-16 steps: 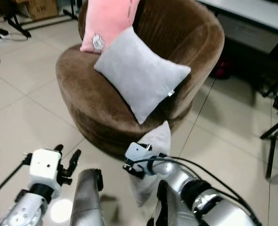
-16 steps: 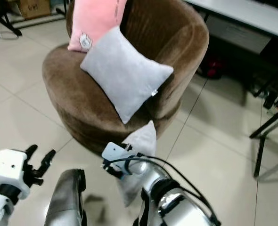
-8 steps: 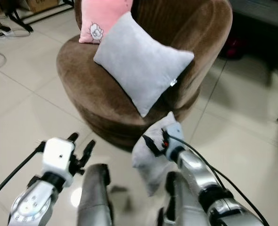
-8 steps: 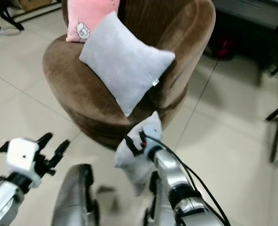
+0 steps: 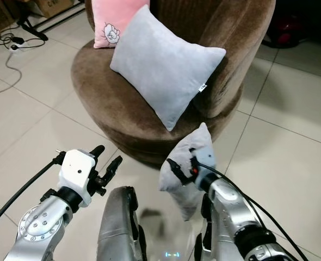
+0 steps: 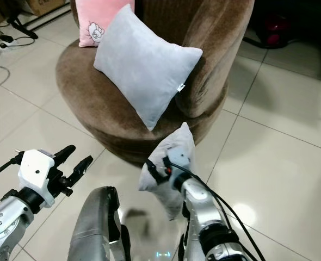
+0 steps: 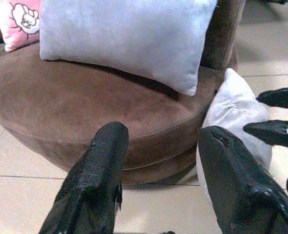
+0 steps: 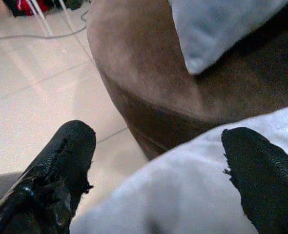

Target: Move the pillow to the sofa from floor

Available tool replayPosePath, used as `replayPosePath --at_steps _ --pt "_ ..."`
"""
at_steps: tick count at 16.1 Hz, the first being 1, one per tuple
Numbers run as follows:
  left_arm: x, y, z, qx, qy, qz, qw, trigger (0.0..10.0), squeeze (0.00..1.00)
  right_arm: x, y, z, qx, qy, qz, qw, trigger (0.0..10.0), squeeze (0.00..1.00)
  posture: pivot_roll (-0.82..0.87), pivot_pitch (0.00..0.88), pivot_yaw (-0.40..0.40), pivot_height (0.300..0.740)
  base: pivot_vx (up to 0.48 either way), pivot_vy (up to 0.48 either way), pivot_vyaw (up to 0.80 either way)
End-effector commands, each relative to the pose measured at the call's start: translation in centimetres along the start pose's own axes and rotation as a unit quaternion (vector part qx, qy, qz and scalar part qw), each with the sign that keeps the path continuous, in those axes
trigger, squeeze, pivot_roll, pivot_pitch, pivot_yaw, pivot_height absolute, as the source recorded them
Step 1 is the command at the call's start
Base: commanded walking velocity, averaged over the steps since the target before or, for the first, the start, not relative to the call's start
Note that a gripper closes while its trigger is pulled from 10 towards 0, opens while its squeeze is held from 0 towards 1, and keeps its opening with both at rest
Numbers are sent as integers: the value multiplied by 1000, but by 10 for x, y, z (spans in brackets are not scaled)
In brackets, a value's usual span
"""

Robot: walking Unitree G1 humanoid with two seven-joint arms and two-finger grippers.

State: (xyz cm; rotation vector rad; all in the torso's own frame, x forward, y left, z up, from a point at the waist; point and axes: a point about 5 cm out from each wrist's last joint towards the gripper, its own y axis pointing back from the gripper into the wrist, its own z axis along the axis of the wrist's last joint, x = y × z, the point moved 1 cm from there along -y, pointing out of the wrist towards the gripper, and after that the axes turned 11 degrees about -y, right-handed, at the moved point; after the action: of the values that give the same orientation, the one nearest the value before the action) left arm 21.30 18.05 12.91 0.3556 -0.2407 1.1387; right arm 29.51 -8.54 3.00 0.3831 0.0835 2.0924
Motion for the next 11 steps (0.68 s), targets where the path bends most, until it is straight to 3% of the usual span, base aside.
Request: replayPosePath --at_steps 1,4,8,10,11 --pt "-1 6 -5 16 1 5 1000 10000 35 8 -2 1 -6 -3 8 1000 10000 0 157 186 29 546 0 0 0" --pt "-2 12 -8 22 2 12 1000 10000 43 19 -7 1 -2 4 27 1000 10000 0 155 190 -2 521 0 0 0" --pt "-4 18 -9 28 1 22 999 10000 43 40 -12 -4 24 65 86 994 10000 0 162 181 -38 506 0 0 0" --pt "-4 20 -10 32 1 24 999 10000 39 45 -14 -5 31 74 103 991 10000 0 166 183 -45 506 0 0 0" --pt "-4 21 -11 34 2 26 999 10000 43 48 -16 -5 36 71 118 990 10000 1000 167 184 -47 506 0 0 0"
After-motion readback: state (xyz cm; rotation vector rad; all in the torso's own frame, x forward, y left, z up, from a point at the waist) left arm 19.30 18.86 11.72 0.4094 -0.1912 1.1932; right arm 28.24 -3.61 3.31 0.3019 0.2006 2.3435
